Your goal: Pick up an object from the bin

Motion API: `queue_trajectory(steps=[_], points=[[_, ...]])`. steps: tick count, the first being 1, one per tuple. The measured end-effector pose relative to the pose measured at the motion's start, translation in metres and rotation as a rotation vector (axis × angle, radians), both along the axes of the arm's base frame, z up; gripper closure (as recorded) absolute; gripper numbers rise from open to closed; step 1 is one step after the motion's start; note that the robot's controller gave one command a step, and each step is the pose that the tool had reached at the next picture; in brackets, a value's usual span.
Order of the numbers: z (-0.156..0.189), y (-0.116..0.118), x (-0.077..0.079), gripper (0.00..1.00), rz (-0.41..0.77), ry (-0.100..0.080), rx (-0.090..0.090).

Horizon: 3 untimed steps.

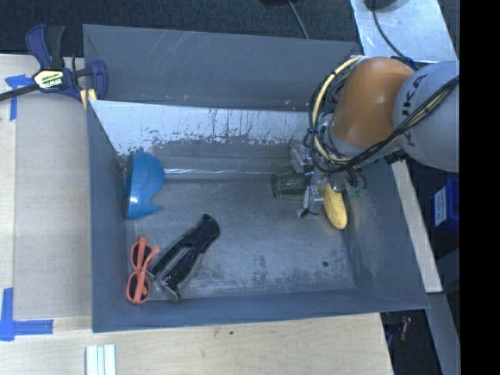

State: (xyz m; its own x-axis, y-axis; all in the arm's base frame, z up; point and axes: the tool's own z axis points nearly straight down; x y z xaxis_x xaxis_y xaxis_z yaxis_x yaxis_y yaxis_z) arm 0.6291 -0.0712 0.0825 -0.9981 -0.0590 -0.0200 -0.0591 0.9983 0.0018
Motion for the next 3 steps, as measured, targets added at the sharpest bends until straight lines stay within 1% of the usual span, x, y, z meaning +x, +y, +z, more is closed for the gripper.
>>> queue_trajectory(steps=[1, 2, 3], points=[[-0.011, -0.003, -0.004, 0.00, -0.002, 0.019, -0.003], [0.022, -0.007, 0.000, 0.00, 0.044, -0.007, -0.004], [-0.008, -0.003, -0.004, 0.00, 0.003, 0.016, -0.003]])
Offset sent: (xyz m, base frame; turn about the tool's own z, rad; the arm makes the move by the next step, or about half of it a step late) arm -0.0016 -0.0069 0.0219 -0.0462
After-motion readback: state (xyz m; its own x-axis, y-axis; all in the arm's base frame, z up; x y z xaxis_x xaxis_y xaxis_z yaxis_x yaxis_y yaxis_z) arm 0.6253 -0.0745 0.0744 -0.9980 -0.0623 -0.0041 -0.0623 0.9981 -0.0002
